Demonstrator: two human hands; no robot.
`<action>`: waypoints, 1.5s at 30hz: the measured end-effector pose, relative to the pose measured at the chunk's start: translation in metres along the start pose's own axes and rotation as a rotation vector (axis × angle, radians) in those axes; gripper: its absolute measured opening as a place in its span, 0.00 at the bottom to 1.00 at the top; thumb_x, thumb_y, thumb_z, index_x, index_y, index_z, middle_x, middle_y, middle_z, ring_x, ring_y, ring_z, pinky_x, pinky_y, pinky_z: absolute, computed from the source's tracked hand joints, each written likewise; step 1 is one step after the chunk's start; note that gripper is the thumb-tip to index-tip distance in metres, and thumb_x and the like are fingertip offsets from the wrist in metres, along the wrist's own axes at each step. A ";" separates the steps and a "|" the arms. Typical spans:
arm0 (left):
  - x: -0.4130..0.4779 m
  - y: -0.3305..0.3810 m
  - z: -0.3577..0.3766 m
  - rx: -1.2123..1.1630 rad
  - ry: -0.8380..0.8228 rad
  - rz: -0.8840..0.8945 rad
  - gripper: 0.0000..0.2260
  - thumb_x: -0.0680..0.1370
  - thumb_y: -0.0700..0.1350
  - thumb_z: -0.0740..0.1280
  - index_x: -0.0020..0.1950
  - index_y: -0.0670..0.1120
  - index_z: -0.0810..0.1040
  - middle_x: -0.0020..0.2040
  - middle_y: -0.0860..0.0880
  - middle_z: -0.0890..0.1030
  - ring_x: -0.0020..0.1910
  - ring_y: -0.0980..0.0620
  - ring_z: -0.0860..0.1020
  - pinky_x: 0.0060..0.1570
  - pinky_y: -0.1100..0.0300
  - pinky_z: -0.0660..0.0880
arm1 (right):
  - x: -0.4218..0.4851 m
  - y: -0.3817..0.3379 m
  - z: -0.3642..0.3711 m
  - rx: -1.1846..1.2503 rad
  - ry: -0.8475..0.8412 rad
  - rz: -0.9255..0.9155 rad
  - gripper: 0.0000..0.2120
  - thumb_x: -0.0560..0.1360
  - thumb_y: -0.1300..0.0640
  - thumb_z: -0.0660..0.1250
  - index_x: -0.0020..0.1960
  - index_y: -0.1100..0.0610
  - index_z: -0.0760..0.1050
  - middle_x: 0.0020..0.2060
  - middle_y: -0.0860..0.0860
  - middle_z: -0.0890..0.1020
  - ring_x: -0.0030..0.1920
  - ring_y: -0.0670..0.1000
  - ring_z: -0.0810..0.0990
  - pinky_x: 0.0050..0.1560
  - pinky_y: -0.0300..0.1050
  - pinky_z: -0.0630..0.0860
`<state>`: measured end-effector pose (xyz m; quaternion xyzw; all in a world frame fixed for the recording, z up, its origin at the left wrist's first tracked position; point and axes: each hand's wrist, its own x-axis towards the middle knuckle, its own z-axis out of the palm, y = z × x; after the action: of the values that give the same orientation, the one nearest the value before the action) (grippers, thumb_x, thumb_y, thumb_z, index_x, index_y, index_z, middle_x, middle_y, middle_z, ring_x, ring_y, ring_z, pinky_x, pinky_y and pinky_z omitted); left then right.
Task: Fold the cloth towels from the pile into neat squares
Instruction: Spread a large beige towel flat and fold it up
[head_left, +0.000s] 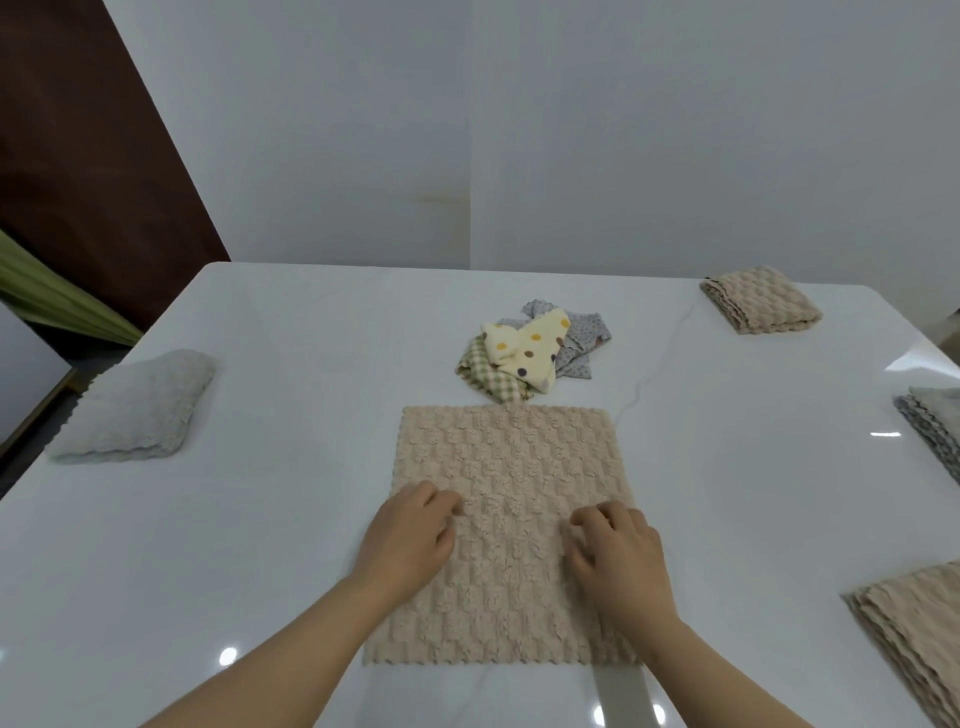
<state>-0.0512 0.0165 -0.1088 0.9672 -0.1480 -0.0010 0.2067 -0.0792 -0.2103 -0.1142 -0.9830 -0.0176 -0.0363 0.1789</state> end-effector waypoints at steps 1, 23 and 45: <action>-0.008 0.001 0.002 -0.034 -0.031 0.039 0.09 0.77 0.42 0.62 0.55 0.46 0.78 0.51 0.49 0.77 0.48 0.54 0.71 0.43 0.71 0.63 | -0.007 0.004 0.003 0.014 0.038 -0.031 0.04 0.70 0.58 0.69 0.44 0.52 0.78 0.40 0.47 0.77 0.42 0.53 0.76 0.43 0.40 0.67; -0.129 0.037 0.020 0.285 -0.078 0.059 0.16 0.54 0.39 0.68 0.38 0.55 0.76 0.32 0.58 0.78 0.31 0.57 0.73 0.23 0.68 0.68 | -0.113 0.045 -0.003 -0.058 0.069 -0.357 0.16 0.52 0.64 0.78 0.38 0.52 0.82 0.37 0.45 0.83 0.34 0.51 0.82 0.31 0.40 0.78; -0.148 0.023 -0.006 -0.251 0.086 -0.375 0.06 0.76 0.41 0.67 0.51 0.45 0.81 0.43 0.54 0.77 0.45 0.56 0.73 0.40 0.75 0.65 | -0.108 0.037 -0.018 0.103 -0.084 0.008 0.07 0.73 0.63 0.65 0.51 0.60 0.78 0.47 0.55 0.80 0.51 0.58 0.74 0.46 0.44 0.67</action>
<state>-0.1994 0.0410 -0.1028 0.9435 0.0448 -0.0168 0.3278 -0.1862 -0.2537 -0.1185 -0.9732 -0.0231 0.0064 0.2288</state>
